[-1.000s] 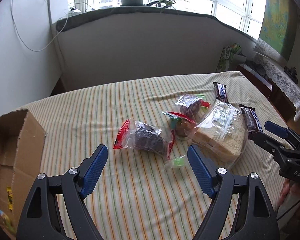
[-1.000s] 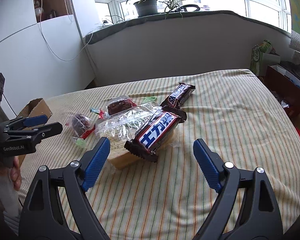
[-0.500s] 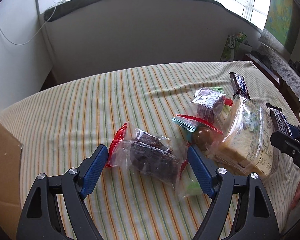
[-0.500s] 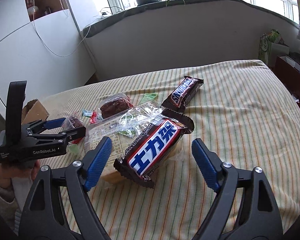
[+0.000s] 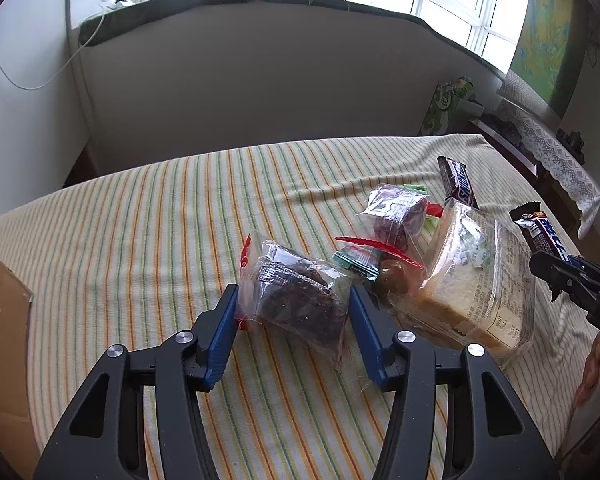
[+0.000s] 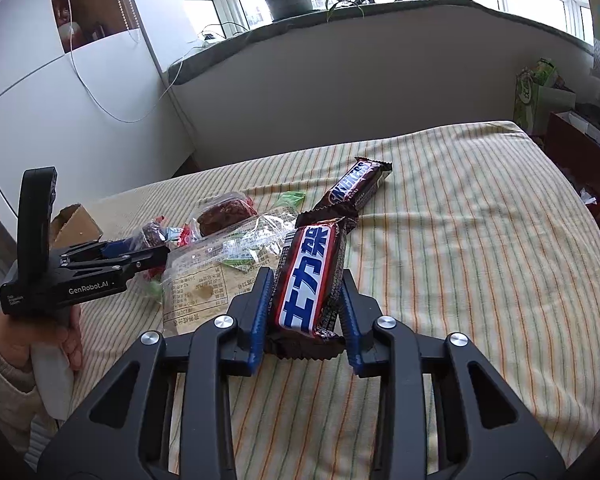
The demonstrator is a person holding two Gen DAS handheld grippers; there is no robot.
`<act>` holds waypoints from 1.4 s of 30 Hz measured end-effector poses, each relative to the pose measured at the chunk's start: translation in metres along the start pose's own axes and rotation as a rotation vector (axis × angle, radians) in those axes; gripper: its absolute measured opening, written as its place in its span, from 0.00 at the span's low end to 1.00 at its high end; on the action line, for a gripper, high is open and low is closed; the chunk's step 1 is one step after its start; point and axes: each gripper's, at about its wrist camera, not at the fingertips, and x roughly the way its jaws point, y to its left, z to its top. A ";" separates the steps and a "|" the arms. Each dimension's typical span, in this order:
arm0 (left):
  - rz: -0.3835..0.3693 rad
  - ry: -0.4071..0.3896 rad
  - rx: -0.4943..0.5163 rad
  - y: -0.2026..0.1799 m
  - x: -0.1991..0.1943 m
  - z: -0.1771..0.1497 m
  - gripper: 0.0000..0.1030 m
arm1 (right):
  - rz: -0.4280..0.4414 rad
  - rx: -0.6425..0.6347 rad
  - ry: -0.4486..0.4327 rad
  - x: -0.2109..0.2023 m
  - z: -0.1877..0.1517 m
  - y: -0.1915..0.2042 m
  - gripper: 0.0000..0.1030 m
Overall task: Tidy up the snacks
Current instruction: 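Close the left tool on the clear bag of dark snack while the right tool closes on the Snickers bar, then lift and carry the snack bag and Snickers bar over the cardboard box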
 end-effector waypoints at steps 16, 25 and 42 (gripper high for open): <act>-0.014 -0.105 -0.050 -0.002 -0.067 -0.035 0.51 | 0.010 0.004 -0.047 -0.034 -0.011 0.008 0.32; -0.029 -0.165 -0.055 -0.013 -0.108 -0.050 0.51 | 0.022 -0.020 -0.084 -0.067 -0.018 0.029 0.32; -0.011 -0.355 -0.100 0.018 -0.203 -0.072 0.51 | 0.032 -0.161 -0.179 -0.126 -0.008 0.115 0.32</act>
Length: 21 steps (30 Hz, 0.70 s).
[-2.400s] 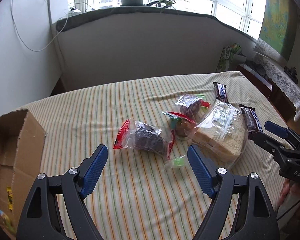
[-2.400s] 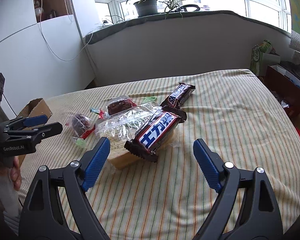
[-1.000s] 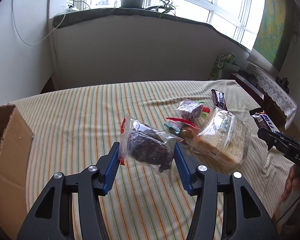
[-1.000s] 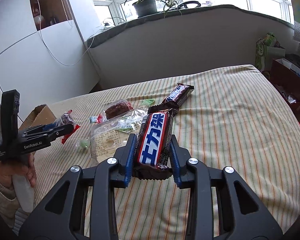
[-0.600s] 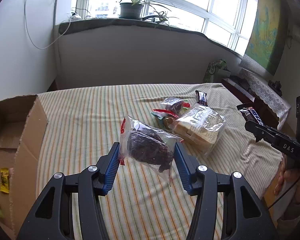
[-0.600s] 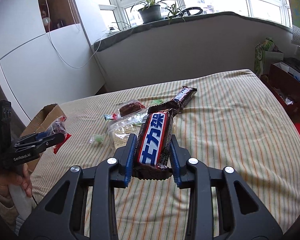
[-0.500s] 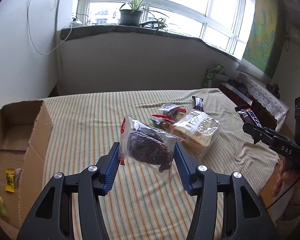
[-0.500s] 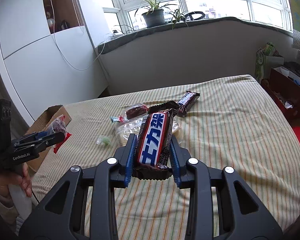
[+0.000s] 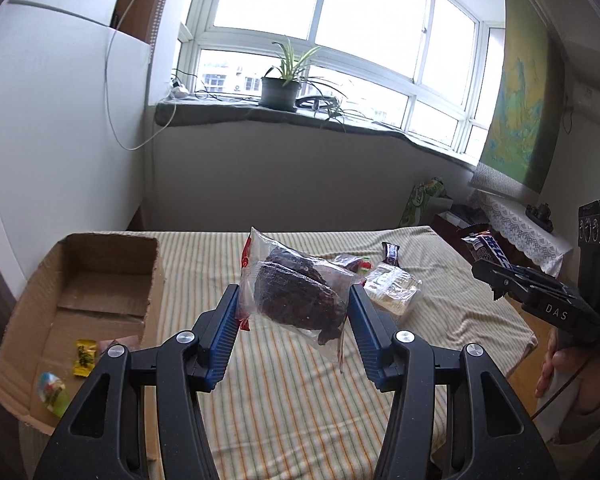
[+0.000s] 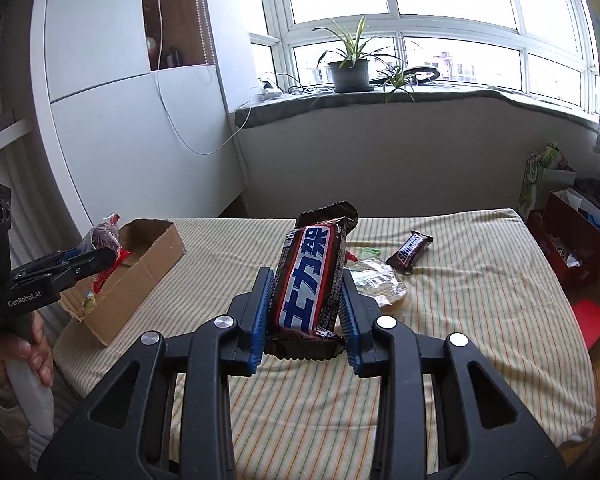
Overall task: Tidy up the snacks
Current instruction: 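Lift and carry the snack bag and Snickers bar over the cardboard box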
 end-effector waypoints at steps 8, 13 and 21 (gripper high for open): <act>0.064 -0.024 -0.100 0.052 -0.021 -0.012 0.51 | 0.055 -0.086 0.032 0.021 0.007 0.056 0.32; 0.113 -0.033 -0.155 0.087 -0.034 -0.024 0.51 | 0.113 -0.153 0.063 0.046 0.010 0.104 0.32; 0.213 -0.033 -0.257 0.148 -0.049 -0.042 0.51 | 0.254 -0.283 0.124 0.083 0.002 0.195 0.32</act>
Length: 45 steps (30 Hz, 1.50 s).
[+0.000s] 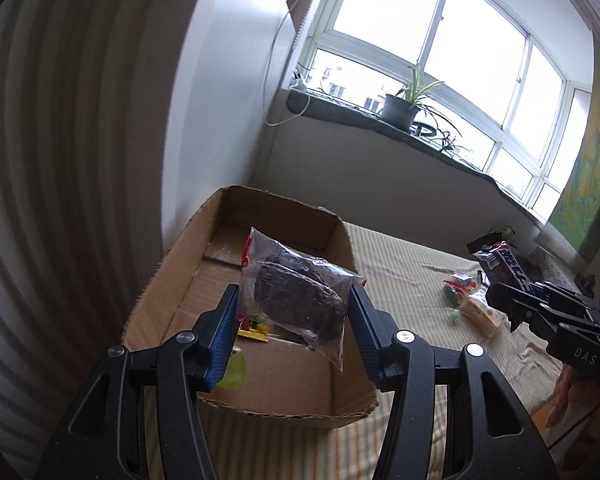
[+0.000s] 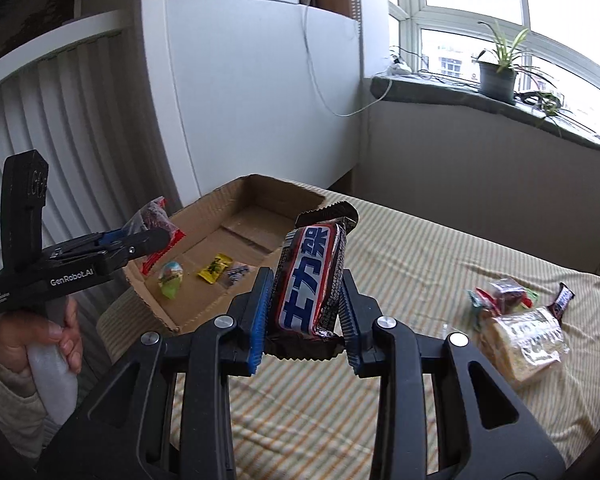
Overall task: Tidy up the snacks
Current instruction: 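Lift and carry the snack bag and Snickers bar over the cardboard box, then open both tools to drop the snack bag and Snickers into the box, then move both open tools back from the box to the snack pile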
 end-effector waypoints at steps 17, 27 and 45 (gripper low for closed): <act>0.001 0.027 -0.023 0.025 0.005 -0.003 0.51 | 0.095 -0.116 0.006 0.054 0.038 0.063 0.32; 0.035 0.050 -0.066 0.033 0.012 0.005 0.69 | 0.088 -0.149 -0.037 0.085 0.066 0.067 0.72; 0.077 -0.012 -0.086 0.031 -0.028 0.011 0.72 | 0.077 -0.061 -0.050 0.047 0.024 0.058 0.85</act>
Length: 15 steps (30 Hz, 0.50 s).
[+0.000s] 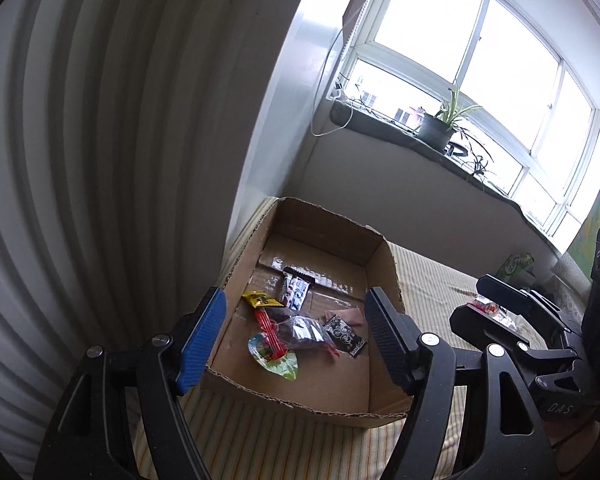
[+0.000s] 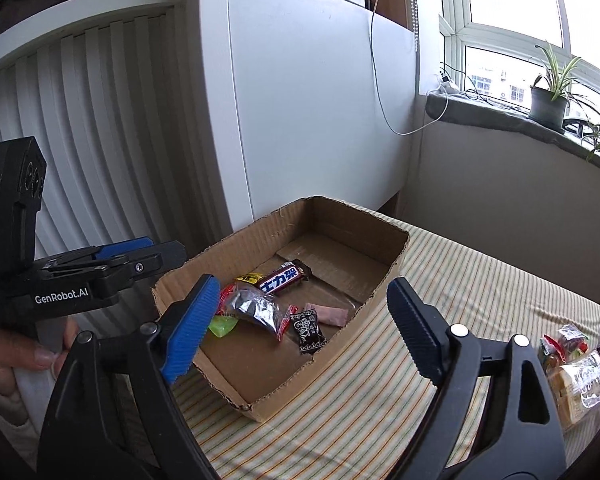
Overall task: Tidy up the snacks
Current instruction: 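Move both open tools back from the box to the snack pile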
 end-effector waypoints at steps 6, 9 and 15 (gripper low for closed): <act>0.002 0.004 0.046 -0.022 0.004 0.005 0.73 | -0.003 0.029 -0.018 -0.010 -0.006 -0.013 0.85; -0.006 0.011 0.074 -0.038 0.007 0.005 0.73 | -0.012 0.053 -0.026 -0.017 -0.012 -0.027 0.85; -0.027 0.044 0.144 -0.078 0.021 0.001 0.73 | -0.051 0.121 -0.050 -0.037 -0.026 -0.066 0.85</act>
